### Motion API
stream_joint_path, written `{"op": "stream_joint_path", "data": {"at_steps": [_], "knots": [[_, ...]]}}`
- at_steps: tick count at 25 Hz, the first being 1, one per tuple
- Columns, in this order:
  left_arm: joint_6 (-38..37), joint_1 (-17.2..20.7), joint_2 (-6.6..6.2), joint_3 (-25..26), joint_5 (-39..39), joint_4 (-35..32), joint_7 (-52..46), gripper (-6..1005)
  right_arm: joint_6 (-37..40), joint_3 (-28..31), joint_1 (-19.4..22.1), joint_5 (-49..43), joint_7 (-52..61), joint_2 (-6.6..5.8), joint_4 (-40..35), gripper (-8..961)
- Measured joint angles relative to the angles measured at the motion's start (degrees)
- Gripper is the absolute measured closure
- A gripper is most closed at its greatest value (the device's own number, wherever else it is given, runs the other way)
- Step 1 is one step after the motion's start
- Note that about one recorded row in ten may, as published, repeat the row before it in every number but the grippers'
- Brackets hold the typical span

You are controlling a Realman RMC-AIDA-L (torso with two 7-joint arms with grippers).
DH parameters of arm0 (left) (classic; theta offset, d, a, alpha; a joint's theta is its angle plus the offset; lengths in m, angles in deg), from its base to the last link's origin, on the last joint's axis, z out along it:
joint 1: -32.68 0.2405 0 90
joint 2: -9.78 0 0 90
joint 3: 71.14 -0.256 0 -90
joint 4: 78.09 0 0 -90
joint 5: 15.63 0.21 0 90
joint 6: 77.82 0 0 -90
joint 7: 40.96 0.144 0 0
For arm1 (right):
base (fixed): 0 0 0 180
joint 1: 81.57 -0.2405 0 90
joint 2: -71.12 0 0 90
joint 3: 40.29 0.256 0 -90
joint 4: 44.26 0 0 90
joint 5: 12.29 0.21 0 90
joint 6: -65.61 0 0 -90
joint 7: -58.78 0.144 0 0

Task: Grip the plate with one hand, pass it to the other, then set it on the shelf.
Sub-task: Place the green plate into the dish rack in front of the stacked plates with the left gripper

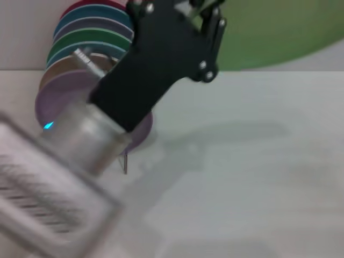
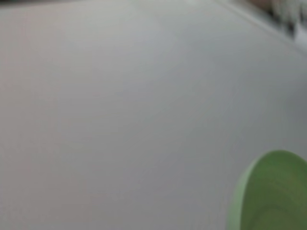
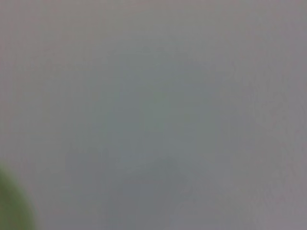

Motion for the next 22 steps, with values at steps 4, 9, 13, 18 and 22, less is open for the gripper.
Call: {"op": "stream_joint_path", "data": {"at_steps": [4, 9, 13, 18, 22], "knots": [[-19.5, -3.0, -2.27, 3.2, 1.3, -16.9, -13.8, 924, 0.2, -0.1, -0.4, -0.3, -0.3, -0.18, -0.1, 393], [-32.6, -6.9, -0.97, 7.3, 1.4, -34.5, -21.6, 924, 0.2, -0.1, -0.7, -1.3, -0.3, -0.22, -0.2, 391], [-40.3, -9.9, -0.53, 9.4, 1.4, -45.8, -28.3, 924, 0.2, -0.1, -0.7, -1.4, -0.3, -0.22, -0.2, 388], [-52.2, -14.0, 1.04, 13.5, 1.4, -63.5, -37.1, 924, -0.2, -0.1, -0.6, -1.4, 0.0, -0.23, -0.4, 386], [-52.6, -14.0, 0.89, 13.0, 1.4, -66.5, -37.0, 924, -0.4, -0.1, -0.9, -1.4, 0.1, -0.19, -0.6, 384]]}}
